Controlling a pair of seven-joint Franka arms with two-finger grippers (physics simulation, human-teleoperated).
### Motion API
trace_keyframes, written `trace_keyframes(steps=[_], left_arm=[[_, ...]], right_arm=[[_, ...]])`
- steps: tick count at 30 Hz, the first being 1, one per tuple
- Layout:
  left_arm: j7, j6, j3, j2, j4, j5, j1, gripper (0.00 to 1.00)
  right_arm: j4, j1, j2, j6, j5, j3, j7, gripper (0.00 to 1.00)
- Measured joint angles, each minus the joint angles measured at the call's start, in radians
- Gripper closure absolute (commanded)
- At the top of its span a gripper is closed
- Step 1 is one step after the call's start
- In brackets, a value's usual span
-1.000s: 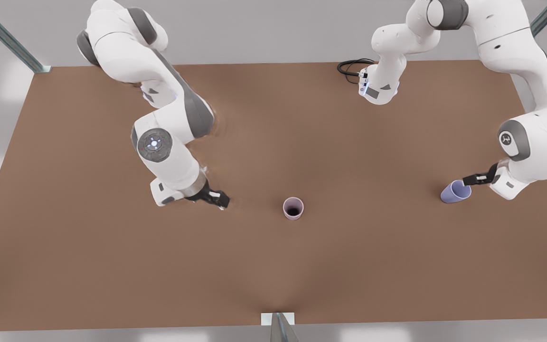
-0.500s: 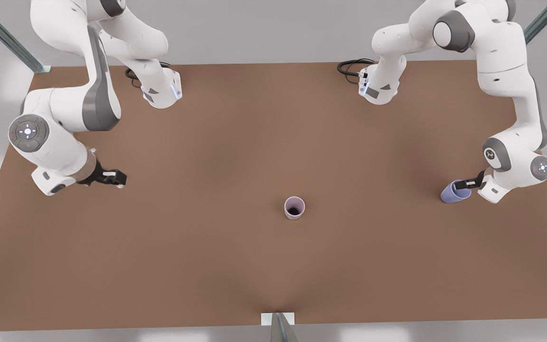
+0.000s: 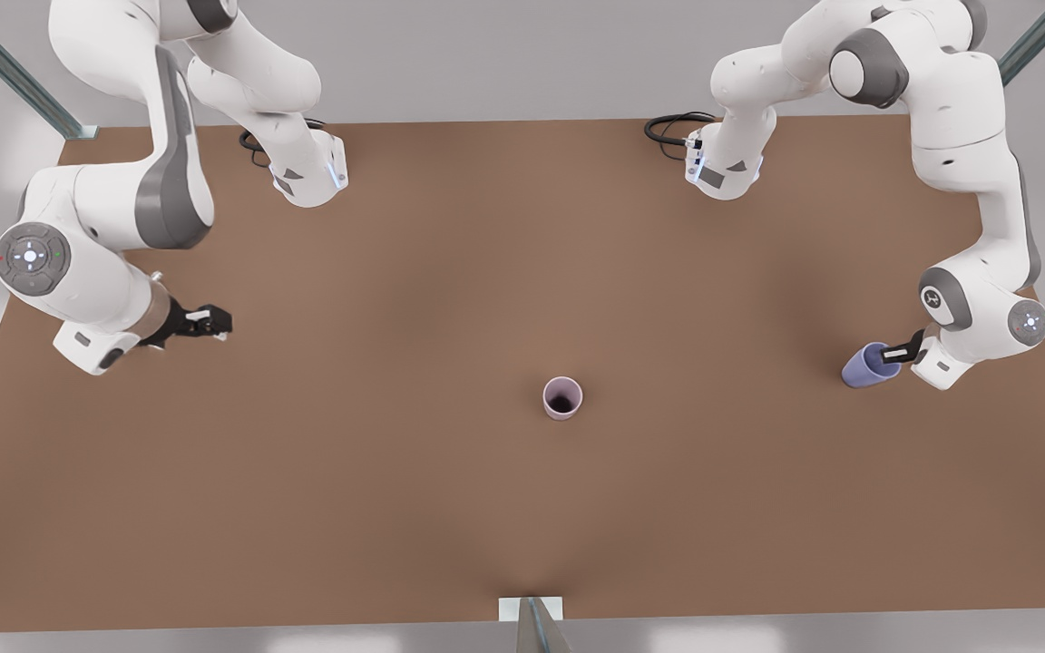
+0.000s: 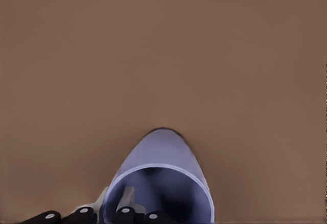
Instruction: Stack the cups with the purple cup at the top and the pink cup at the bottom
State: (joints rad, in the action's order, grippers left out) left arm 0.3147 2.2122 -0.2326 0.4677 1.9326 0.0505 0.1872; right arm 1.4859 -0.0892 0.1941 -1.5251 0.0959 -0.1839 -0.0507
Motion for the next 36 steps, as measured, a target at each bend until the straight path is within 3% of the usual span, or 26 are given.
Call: trace_keyframes(steps=[10,13,16,19,25,30,36], left_arm=[[0.010,-0.023,0.059,-0.059,-0.057,0.017,-0.039,0.79],[-0.025,-0.064,0.075,-0.056,-0.181,0.017,-0.227,0.79],[-0.100,-0.188,0.079,0.055,-0.430,0.016,-0.394,0.79],[-0.203,-0.313,0.081,0.117,-0.579,0.021,-0.557,0.79],[-0.396,-0.469,0.122,0.165,-0.797,0.095,-0.661,0.79],[-0.556,-0.472,0.183,0.245,-0.876,0.120,-0.716,0.79],[-0.714,-0.468,0.192,0.270,-0.849,0.148,-0.731,0.79]], right_arm=[[-0.025,-0.021,0.004,0.055,-0.028,-0.001,0.058,0.00],[-0.026,-0.023,0.006,0.063,-0.034,-0.002,0.070,0.00],[-0.013,-0.029,0.007,0.050,-0.043,-0.001,0.078,0.00],[-0.006,-0.034,0.007,0.032,-0.050,-0.001,0.082,0.00],[-0.002,-0.042,0.006,0.015,-0.054,0.000,0.080,0.00],[-0.002,-0.043,0.006,0.011,-0.055,0.000,0.078,0.00],[-0.002,-0.044,0.006,0.011,-0.055,0.000,0.075,0.00]])
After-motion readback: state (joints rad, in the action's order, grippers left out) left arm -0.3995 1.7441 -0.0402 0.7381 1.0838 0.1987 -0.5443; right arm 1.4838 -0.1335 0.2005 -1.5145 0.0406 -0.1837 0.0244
